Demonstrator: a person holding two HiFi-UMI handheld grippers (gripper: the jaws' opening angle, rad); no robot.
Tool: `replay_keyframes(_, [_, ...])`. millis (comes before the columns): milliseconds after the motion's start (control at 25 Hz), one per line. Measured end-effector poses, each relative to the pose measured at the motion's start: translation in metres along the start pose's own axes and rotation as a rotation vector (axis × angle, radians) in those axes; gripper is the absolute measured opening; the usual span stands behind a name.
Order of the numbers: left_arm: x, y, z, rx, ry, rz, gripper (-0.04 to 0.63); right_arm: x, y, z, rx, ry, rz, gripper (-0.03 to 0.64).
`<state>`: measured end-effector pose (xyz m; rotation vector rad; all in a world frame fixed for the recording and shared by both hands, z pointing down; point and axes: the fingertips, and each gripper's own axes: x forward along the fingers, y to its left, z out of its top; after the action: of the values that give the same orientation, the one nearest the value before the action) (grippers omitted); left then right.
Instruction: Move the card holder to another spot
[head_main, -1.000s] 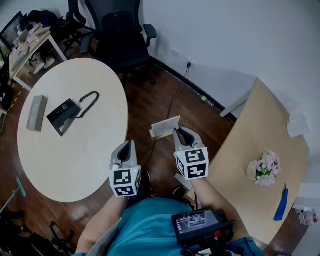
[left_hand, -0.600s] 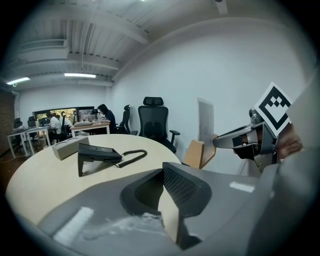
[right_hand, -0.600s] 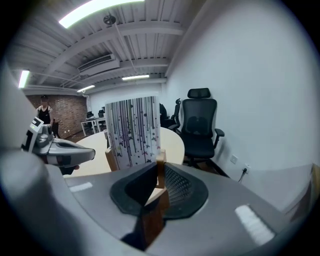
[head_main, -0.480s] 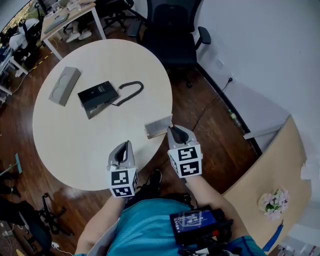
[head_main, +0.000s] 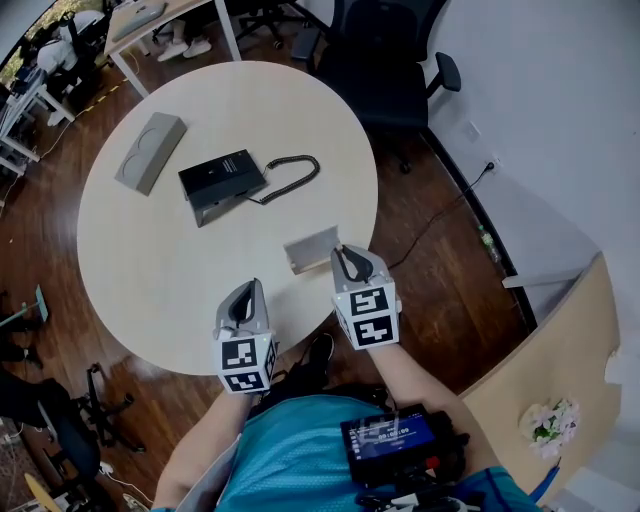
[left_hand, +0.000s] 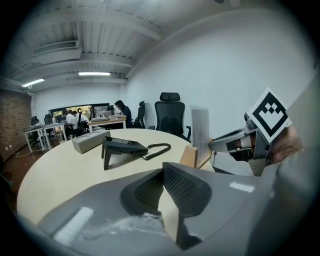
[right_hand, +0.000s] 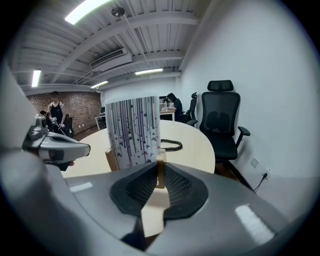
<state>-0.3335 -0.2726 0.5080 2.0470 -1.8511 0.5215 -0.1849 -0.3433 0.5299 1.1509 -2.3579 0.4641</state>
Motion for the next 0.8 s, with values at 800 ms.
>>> replay_keyframes(800, [0.009,-0.013,-0.002,0.077,0.025,-0.020,0.009,-0.029,-0.009,0.017,0.002,-0.058,-0.041,0.035])
